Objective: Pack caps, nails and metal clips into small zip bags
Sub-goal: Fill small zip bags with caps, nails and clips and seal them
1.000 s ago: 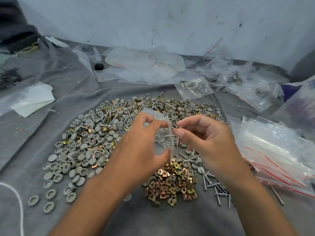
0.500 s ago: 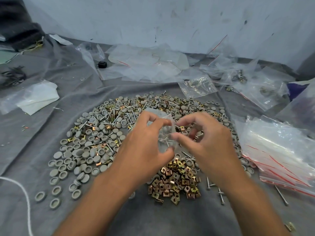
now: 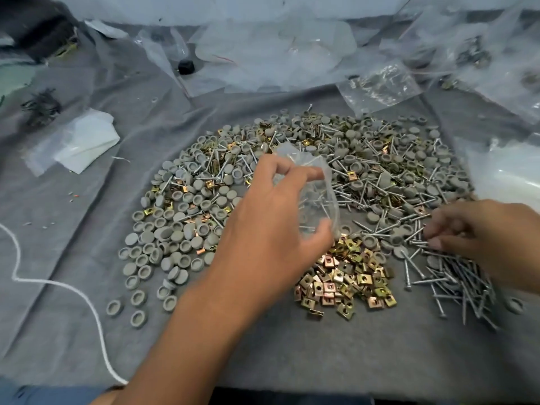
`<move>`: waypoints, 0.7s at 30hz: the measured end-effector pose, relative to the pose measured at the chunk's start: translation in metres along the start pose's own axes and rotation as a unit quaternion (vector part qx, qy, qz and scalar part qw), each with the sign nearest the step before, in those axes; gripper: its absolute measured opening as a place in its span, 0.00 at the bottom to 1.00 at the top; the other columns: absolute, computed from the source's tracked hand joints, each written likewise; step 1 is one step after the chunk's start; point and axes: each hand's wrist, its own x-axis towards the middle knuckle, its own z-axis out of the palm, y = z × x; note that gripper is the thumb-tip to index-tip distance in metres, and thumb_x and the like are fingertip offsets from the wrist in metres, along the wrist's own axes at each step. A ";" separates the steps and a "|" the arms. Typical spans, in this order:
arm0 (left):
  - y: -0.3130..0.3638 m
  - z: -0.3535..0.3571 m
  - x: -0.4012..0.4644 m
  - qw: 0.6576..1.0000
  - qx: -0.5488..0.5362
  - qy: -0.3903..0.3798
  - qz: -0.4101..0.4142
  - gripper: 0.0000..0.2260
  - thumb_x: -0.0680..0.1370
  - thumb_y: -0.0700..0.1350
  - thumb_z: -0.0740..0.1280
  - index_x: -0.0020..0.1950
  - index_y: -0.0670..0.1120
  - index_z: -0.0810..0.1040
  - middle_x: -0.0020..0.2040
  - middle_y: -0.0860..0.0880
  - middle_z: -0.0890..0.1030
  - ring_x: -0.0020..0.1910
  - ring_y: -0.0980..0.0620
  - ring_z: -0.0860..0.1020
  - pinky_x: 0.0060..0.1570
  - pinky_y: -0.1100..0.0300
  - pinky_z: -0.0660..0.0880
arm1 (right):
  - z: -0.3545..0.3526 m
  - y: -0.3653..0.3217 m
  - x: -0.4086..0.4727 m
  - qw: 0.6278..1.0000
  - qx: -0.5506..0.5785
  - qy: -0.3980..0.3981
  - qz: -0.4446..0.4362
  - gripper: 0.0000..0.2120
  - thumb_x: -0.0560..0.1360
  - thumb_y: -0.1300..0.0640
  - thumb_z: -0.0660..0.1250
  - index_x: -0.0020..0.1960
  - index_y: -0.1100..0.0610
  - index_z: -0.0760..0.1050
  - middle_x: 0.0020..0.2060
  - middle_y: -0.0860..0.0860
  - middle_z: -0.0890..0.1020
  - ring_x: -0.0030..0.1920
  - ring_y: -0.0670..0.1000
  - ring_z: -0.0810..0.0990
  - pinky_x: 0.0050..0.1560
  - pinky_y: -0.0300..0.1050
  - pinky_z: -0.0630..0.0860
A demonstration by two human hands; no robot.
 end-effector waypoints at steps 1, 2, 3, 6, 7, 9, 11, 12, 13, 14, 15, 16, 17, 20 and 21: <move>-0.002 0.001 -0.001 1.000 0.001 -0.005 -0.002 0.25 0.73 0.55 0.73 0.69 0.60 0.70 0.58 0.64 0.63 0.52 0.71 0.68 0.37 0.74 0.78 | 0.000 0.001 0.000 1.000 0.005 0.002 -0.008 0.16 0.73 0.54 0.77 0.35 0.34 0.78 0.29 0.38 0.80 0.37 0.47 0.79 0.36 0.44 0.67; -0.003 0.002 -0.002 1.000 0.005 -0.009 -0.003 0.26 0.73 0.56 0.72 0.69 0.61 0.70 0.59 0.64 0.62 0.51 0.71 0.69 0.36 0.75 0.77 | -0.001 0.000 -0.001 1.000 0.018 0.006 -0.022 0.16 0.75 0.53 0.75 0.36 0.33 0.78 0.30 0.39 0.81 0.37 0.46 0.78 0.36 0.44 0.68; -0.004 0.003 -0.003 1.000 0.010 -0.013 -0.005 0.26 0.72 0.56 0.72 0.69 0.62 0.69 0.59 0.64 0.62 0.50 0.72 0.68 0.35 0.77 0.75 | -0.004 -0.001 -0.004 0.998 0.039 0.013 -0.043 0.14 0.76 0.51 0.72 0.39 0.32 0.78 0.32 0.39 0.81 0.38 0.46 0.78 0.36 0.45 0.69; -0.002 0.006 -0.003 1.000 0.013 -0.019 -0.016 0.27 0.71 0.58 0.71 0.69 0.63 0.69 0.61 0.64 0.61 0.49 0.72 0.67 0.35 0.76 0.76 | -0.015 -0.023 -0.019 0.977 0.151 0.066 -0.137 0.07 0.76 0.43 0.65 0.47 0.30 0.77 0.37 0.36 0.81 0.34 0.44 0.78 0.33 0.45 0.71; -0.001 0.007 -0.002 1.000 0.003 -0.020 -0.022 0.28 0.71 0.58 0.71 0.70 0.63 0.68 0.60 0.65 0.60 0.48 0.71 0.68 0.37 0.73 0.78 | -0.016 -0.035 -0.025 0.963 0.186 0.091 -0.174 0.06 0.78 0.42 0.63 0.48 0.32 0.78 0.38 0.36 0.81 0.35 0.42 0.78 0.33 0.39 0.72; 0.003 0.009 0.000 1.000 -0.003 -0.013 -0.023 0.29 0.71 0.58 0.72 0.70 0.63 0.66 0.60 0.64 0.60 0.46 0.68 0.72 0.42 0.65 0.81 | -0.013 -0.064 -0.036 0.936 0.198 0.135 -0.257 0.07 0.83 0.46 0.63 0.51 0.37 0.80 0.40 0.37 0.80 0.39 0.39 0.77 0.36 0.27 0.70; 0.005 0.011 0.002 1.000 0.006 -0.009 -0.015 0.29 0.72 0.59 0.72 0.70 0.63 0.65 0.58 0.64 0.60 0.45 0.67 0.73 0.47 0.62 0.79 | -0.004 -0.086 -0.040 0.922 0.150 0.175 -0.312 0.06 0.79 0.51 0.67 0.54 0.42 0.82 0.44 0.39 0.79 0.43 0.38 0.77 0.44 0.25 0.70; 0.006 0.012 0.003 1.000 0.004 -0.008 -0.012 0.29 0.72 0.59 0.72 0.71 0.62 0.66 0.58 0.64 0.61 0.45 0.68 0.73 0.48 0.61 0.78 | 0.001 -0.093 -0.040 0.919 0.128 0.190 -0.321 0.06 0.79 0.53 0.68 0.53 0.46 0.83 0.45 0.40 0.79 0.43 0.38 0.77 0.46 0.27 0.71; 0.007 0.013 0.004 1.000 -0.003 -0.007 -0.012 0.29 0.72 0.58 0.73 0.71 0.61 0.67 0.58 0.63 0.61 0.45 0.68 0.73 0.49 0.60 0.79 | 0.005 -0.097 -0.039 0.919 0.107 0.201 -0.322 0.05 0.79 0.54 0.70 0.52 0.49 0.84 0.45 0.44 0.80 0.43 0.39 0.78 0.47 0.30 0.73; 0.006 0.013 0.004 1.000 -0.011 -0.004 -0.013 0.29 0.73 0.57 0.73 0.72 0.59 0.67 0.59 0.63 0.61 0.46 0.68 0.74 0.49 0.59 0.80 | 0.010 -0.098 -0.038 0.920 0.086 0.213 -0.318 0.04 0.78 0.56 0.71 0.51 0.51 0.85 0.44 0.46 0.81 0.42 0.42 0.78 0.46 0.35 0.76; 0.006 0.012 0.003 1.000 -0.017 -0.001 -0.014 0.29 0.73 0.57 0.74 0.72 0.59 0.67 0.59 0.63 0.62 0.46 0.67 0.74 0.49 0.60 0.80 | 0.013 -0.100 -0.036 0.923 0.071 0.221 -0.308 0.04 0.76 0.56 0.74 0.50 0.53 0.85 0.43 0.46 0.81 0.40 0.44 0.78 0.45 0.36 0.76; 0.005 0.011 0.003 1.000 -0.022 0.001 -0.014 0.29 0.73 0.57 0.74 0.72 0.60 0.67 0.59 0.64 0.61 0.46 0.67 0.74 0.48 0.63 0.80 | 0.015 -0.101 -0.035 0.925 0.070 0.226 -0.296 0.06 0.73 0.56 0.76 0.49 0.53 0.85 0.42 0.45 0.81 0.39 0.44 0.78 0.45 0.33 0.75; 0.005 0.012 0.002 1.000 -0.028 0.001 -0.014 0.29 0.73 0.56 0.74 0.72 0.61 0.66 0.59 0.64 0.61 0.47 0.67 0.75 0.46 0.66 0.79 | 0.016 -0.100 -0.035 0.928 0.083 0.228 -0.284 0.08 0.71 0.55 0.77 0.49 0.53 0.84 0.41 0.44 0.81 0.38 0.42 0.77 0.45 0.28 0.72; 0.003 0.004 -0.003 0.999 -0.044 0.003 -0.017 0.29 0.73 0.56 0.73 0.72 0.62 0.68 0.59 0.64 0.62 0.51 0.68 0.74 0.47 0.70 0.78 | 0.018 -0.103 -0.034 0.914 0.167 0.246 -0.275 0.07 0.73 0.52 0.76 0.49 0.51 0.82 0.40 0.41 0.80 0.38 0.38 0.78 0.41 0.23 0.69; 0.001 -0.001 -0.004 0.999 -0.050 0.007 -0.022 0.29 0.73 0.57 0.73 0.73 0.62 0.68 0.59 0.65 0.63 0.53 0.69 0.73 0.47 0.72 0.78 | 0.017 -0.103 -0.033 0.907 0.194 0.259 -0.269 0.05 0.75 0.51 0.74 0.48 0.51 0.81 0.40 0.40 0.80 0.38 0.40 0.78 0.40 0.24 0.70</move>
